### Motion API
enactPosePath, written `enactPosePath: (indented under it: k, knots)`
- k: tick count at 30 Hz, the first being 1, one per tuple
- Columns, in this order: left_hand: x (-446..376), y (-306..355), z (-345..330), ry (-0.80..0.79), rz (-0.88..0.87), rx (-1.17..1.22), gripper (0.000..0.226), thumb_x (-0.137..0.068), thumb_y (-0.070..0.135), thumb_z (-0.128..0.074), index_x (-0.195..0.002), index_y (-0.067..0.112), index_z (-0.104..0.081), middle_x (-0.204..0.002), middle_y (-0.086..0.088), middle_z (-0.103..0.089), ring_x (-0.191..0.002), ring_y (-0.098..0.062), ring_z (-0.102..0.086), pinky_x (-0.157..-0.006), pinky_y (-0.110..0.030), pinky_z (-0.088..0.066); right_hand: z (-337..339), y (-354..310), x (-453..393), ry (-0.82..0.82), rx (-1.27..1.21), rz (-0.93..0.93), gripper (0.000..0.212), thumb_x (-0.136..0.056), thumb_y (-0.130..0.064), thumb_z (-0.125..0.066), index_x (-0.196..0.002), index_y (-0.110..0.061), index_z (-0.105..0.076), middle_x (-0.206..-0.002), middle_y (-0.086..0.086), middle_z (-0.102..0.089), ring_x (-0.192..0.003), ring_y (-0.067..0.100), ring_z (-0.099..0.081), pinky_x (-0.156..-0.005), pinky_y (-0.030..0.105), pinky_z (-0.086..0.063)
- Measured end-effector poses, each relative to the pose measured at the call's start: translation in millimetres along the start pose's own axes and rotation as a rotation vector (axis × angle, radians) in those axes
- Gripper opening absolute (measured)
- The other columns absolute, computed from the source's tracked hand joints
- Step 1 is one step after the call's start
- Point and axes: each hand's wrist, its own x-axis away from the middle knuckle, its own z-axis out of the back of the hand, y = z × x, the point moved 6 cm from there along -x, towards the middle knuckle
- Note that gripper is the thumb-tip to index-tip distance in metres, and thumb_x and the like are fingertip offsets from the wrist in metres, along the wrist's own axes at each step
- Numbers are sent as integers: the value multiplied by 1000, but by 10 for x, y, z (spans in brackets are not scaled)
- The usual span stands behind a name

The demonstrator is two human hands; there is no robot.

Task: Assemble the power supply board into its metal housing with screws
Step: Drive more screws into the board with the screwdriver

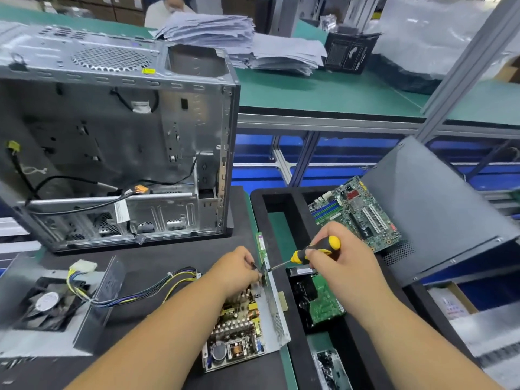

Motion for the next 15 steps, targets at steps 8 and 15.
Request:
enactPosePath:
  k: [8, 15]
  knots:
    - [-25, -9, 0, -10, -19, 40, 27, -87, 29, -67, -104, 19, -48, -90, -1, -61, -74, -15, -54, -62, -29, -42, -97, -90, -51, -40, 107, 42, 15, -78, -33, -63, -83, -24, -52, -64, -2, -54, -53, 6, -41, -53, 30, -39]
    - [1, -9, 28, 12, -21, 24, 27, -89, 32, -64, -103, 18, -45, -91, -5, -63, -74, -17, -54, -60, -30, -41, -183, -124, -73, -74, 220, 87, 16, -79, -29, -64, -83, -23, -50, -67, 5, -54, -59, 18, -45, -53, 31, -38]
